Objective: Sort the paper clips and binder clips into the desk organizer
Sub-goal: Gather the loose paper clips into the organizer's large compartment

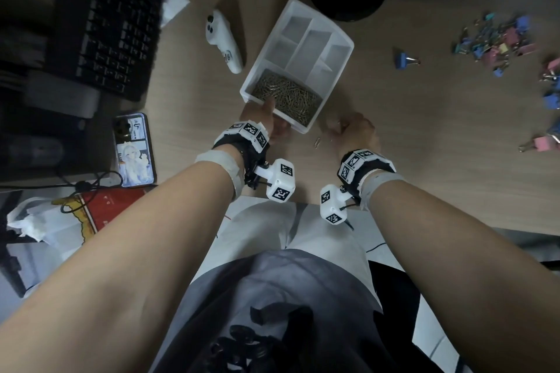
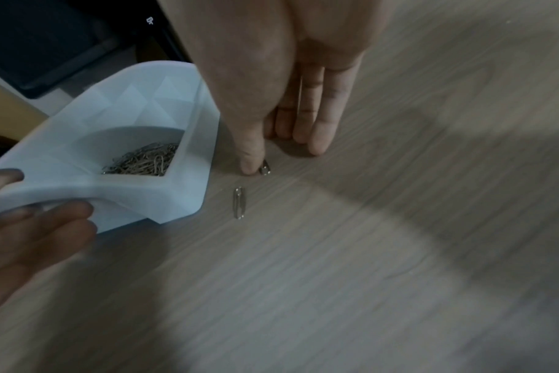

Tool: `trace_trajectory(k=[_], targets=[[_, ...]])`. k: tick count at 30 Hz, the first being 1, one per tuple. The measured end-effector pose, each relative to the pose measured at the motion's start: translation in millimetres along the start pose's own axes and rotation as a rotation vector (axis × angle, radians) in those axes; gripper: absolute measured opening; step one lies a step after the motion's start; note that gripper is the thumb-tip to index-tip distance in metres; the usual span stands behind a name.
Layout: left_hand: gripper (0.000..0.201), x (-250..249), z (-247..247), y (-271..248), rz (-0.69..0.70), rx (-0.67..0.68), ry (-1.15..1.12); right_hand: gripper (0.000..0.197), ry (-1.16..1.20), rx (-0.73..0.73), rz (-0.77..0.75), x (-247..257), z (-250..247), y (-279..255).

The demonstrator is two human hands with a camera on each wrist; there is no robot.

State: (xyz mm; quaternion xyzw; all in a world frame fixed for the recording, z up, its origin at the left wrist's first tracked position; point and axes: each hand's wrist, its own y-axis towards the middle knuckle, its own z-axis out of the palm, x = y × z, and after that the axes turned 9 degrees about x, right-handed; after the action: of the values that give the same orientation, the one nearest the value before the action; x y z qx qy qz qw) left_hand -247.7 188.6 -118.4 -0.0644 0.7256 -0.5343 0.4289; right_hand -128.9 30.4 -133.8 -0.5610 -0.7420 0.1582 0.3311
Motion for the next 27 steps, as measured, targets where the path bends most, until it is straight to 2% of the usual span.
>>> trace_trajectory(k=[6, 9, 11, 12, 14, 16, 22, 27], targets=[[0.034, -2, 1, -4, 0.006, 0.015, 0.004, 0.019, -0.107, 0.078, -0.007, -6, -6, 1], [0.034, -2, 0, -4, -0.005, 0.03, 0.003, 0.017, -0.177, 0.141, -0.052, -9, -7, -1], [0.034, -2, 0, -5, -0.007, 0.048, 0.005, 0.016, -0.238, 0.126, -0.086, -8, -6, 0], [0.034, -3, 0, -6, -0.006, 0.053, 0.007, 0.021, -0.248, 0.077, -0.098, -8, -5, 2], [0.032, -3, -1, -6, -0.01, 0.05, -0.001, 0.045, -0.241, -0.009, -0.123, -10, -6, 6], [0.033, -2, 0, -5, -0.014, 0.039, -0.02, 0.054, -0.215, 0.002, -0.131, -10, -8, 11], [0.036, -3, 0, -8, -0.013, 0.03, -0.001, 0.018, -0.18, 0.036, -0.027, -11, -4, 13], [0.032, -5, 0, -12, -0.01, 0.009, 0.006, 0.024, -0.286, 0.054, 0.051, -10, -2, 0]])
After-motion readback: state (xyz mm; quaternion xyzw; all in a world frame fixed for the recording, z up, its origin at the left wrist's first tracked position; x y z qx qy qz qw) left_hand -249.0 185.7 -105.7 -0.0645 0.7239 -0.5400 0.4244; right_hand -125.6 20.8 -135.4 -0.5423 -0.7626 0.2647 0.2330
